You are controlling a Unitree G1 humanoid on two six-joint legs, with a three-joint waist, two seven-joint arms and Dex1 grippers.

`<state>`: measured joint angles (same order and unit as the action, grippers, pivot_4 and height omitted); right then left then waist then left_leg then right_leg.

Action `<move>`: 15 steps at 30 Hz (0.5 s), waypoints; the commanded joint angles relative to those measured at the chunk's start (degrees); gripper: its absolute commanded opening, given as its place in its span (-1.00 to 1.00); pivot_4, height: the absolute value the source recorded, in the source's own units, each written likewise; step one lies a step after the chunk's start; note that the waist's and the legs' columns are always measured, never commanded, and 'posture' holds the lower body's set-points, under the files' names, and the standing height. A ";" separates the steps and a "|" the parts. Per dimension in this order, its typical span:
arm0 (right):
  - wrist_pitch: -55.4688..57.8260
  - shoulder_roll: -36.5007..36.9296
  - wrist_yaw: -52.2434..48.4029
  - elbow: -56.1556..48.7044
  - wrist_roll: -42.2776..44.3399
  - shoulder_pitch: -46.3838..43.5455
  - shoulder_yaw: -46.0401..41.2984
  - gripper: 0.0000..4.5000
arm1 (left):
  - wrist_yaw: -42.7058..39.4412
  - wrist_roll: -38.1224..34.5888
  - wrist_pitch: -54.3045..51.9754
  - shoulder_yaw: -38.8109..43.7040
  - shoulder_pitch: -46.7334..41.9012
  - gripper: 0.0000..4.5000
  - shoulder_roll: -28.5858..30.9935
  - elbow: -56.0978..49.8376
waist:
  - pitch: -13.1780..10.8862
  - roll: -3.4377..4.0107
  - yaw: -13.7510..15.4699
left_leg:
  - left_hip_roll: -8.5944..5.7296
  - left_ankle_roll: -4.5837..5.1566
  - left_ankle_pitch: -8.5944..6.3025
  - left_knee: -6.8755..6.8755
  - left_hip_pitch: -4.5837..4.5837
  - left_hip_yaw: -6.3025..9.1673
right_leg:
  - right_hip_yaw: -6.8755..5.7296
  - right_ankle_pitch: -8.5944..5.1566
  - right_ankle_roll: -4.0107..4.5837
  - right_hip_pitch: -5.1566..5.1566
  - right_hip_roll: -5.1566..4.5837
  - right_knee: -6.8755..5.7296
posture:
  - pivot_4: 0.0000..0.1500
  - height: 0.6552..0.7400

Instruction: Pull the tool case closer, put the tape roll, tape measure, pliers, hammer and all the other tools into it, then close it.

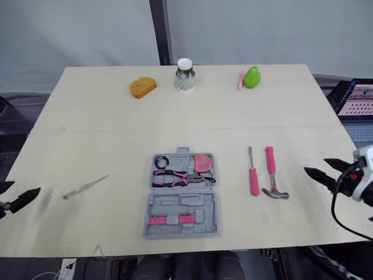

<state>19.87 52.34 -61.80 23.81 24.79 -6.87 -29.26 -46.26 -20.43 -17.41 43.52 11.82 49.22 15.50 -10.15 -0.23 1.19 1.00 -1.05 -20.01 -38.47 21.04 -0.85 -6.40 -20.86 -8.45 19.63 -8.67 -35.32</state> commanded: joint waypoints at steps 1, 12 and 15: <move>-3.65 0.64 0.02 2.93 -0.78 -0.26 -0.59 0.99 | 0.98 0.33 4.31 2.52 -1.19 1.00 1.82 5.55 | 0.00 0.00 -0.05 | 0.00 0.00 0.00 0.01 0.00 0.00 | 0.00 0.00 0.00 0.02 0.00 -0.01 | 1.00 1.00; -1.22 -0.51 -0.21 -2.84 1.17 -0.93 0.98 0.99 | -1.87 1.09 9.23 -2.81 -2.60 1.00 1.62 7.25 | 0.00 0.01 -0.70 | 0.02 -0.01 0.00 0.06 0.00 -0.03 | 0.03 0.00 0.00 0.07 0.00 -0.06 | 1.00 1.00; 4.15 -2.70 -0.65 -14.40 4.12 -1.96 5.66 0.99 | -6.80 2.10 12.77 -8.91 -2.45 1.00 1.33 4.50 | 0.00 0.01 -1.17 | 0.03 -0.02 0.01 0.06 0.00 -0.03 | 0.03 0.00 0.00 0.07 0.00 -0.08 | 1.00 1.00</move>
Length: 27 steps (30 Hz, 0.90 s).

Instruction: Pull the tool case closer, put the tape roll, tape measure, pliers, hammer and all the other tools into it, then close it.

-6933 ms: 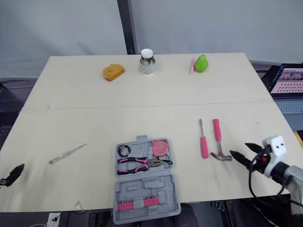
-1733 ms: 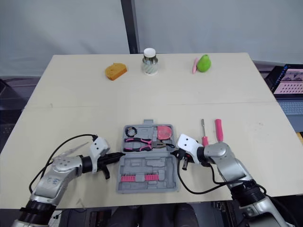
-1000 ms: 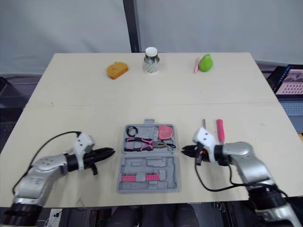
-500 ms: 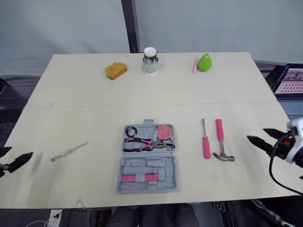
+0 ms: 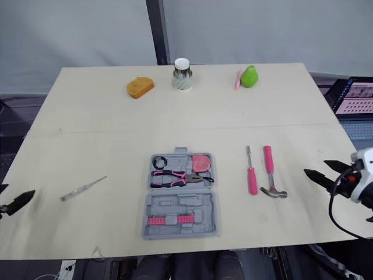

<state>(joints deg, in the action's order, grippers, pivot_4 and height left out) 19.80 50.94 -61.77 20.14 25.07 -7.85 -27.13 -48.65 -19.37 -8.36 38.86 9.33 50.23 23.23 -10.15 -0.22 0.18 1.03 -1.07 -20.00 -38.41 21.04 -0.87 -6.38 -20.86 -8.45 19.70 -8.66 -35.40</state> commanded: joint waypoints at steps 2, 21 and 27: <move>8.38 -2.90 -0.73 -19.76 6.25 -2.71 8.33 0.99 | -7.87 2.87 7.27 -8.92 -0.58 1.00 1.08 -3.50 | -0.01 0.03 -0.29 | 0.00 -0.01 0.01 0.01 0.00 0.00 | 0.00 0.00 0.00 0.03 0.00 -0.05 | 1.00 1.00; 17.45 -7.75 0.54 -43.03 11.53 -15.90 24.92 0.99 | -15.06 14.67 20.10 -29.75 -26.41 1.00 2.37 28.58 | -0.02 -0.04 -0.26 | -0.05 -0.01 0.00 -0.11 0.16 0.03 | -0.33 0.01 -0.01 0.44 -0.09 -0.60 | 1.00 1.00; 17.69 -6.87 0.64 -44.45 10.94 -14.84 24.76 1.00 | -16.71 15.00 18.69 -30.90 -26.58 0.19 2.24 29.42 | -0.02 -0.03 -0.41 | -0.05 0.00 0.00 -0.21 0.16 0.03 | -0.33 0.01 -0.01 0.43 -0.12 -0.67 | 1.00 1.00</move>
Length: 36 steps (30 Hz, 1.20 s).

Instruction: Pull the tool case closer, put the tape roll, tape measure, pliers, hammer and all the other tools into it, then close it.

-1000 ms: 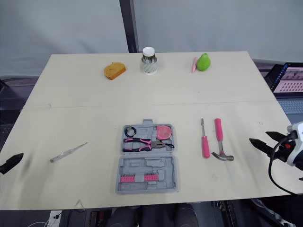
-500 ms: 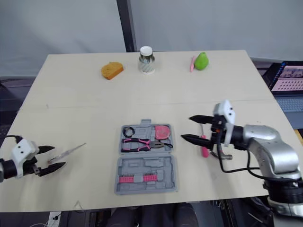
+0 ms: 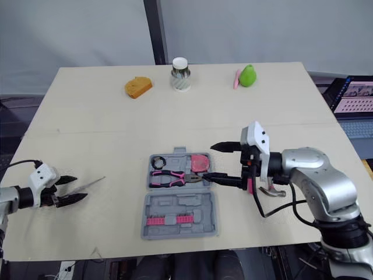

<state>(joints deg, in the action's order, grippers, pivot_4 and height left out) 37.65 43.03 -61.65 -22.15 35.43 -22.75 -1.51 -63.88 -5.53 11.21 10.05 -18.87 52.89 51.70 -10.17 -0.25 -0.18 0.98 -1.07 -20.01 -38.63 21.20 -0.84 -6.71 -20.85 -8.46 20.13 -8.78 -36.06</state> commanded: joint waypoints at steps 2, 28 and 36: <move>-0.07 1.19 0.71 -2.56 0.75 0.22 -0.94 1.00 | -1.57 1.33 -0.56 -2.34 2.27 -0.24 -0.45 0.48 | 0.00 0.01 -0.09 | 0.00 0.00 0.00 0.01 -0.01 0.00 | 0.00 0.00 0.00 0.01 0.00 0.00 | 1.00 1.00; -3.94 7.99 -4.39 -8.12 2.03 8.02 -2.57 1.00 | 3.54 -20.29 -64.29 -10.58 -1.37 -0.99 7.85 -82.38 | -0.11 -0.24 0.28 | -0.05 0.04 -0.03 -0.22 0.26 0.30 | 0.28 0.00 0.00 -0.10 0.04 0.11 | 1.00 1.00; -6.91 11.23 -5.59 -7.72 0.62 10.71 -4.43 1.00 | 9.37 -19.05 -78.60 -28.42 -14.92 -0.99 3.71 -87.48 | -0.11 -0.24 0.54 | -0.07 0.05 -0.03 -0.22 0.26 0.25 | 0.43 0.00 0.01 -0.11 0.10 0.19 | 1.00 1.00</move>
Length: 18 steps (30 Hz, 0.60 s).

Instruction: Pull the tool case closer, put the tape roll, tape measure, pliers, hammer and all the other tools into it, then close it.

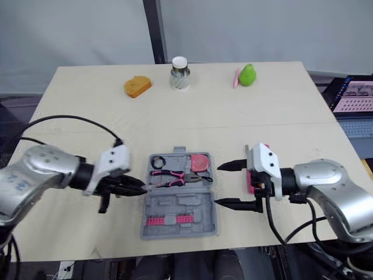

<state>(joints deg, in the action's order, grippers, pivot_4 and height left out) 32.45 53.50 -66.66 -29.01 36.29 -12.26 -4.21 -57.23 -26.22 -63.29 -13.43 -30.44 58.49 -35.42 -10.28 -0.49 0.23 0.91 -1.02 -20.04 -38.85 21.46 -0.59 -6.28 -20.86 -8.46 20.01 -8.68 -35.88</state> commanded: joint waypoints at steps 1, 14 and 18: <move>-1.95 0.75 -0.44 -0.89 -0.47 0.39 -1.71 1.00 | 3.35 2.13 -4.96 -6.70 -4.58 -0.99 -2.42 0.17 | -0.01 -0.01 0.28 | -0.01 0.00 0.00 -0.02 0.00 0.00 | 0.02 0.00 0.00 -0.03 0.00 0.02 | 1.00 1.00; -1.63 -0.32 4.72 -5.80 -2.10 6.05 -1.65 1.00 | 1.72 13.75 0.51 -25.21 -15.76 -0.99 -5.03 6.04 | -0.03 -0.04 1.49 | -0.02 0.03 -0.02 -0.25 0.06 0.07 | 0.02 0.00 0.00 -0.17 0.03 0.15 | 1.00 1.00; -1.86 -0.32 5.48 -6.05 -2.34 7.01 -1.51 1.00 | 0.53 17.56 4.15 -28.91 -18.22 -0.99 -6.85 9.73 | -0.03 -0.04 1.40 | -0.02 0.04 -0.02 -0.25 0.05 0.06 | 0.01 0.00 0.00 -0.18 0.04 0.17 | 1.00 1.00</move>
<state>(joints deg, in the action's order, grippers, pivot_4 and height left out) 31.27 53.28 -61.66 -33.49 33.82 -5.52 -4.87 -55.89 -10.54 -60.86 -41.62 -47.52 51.90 -25.98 -10.31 -0.53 1.63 0.89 -0.98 -20.05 -39.09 21.50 -0.54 -6.28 -20.86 -8.46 19.83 -8.64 -35.71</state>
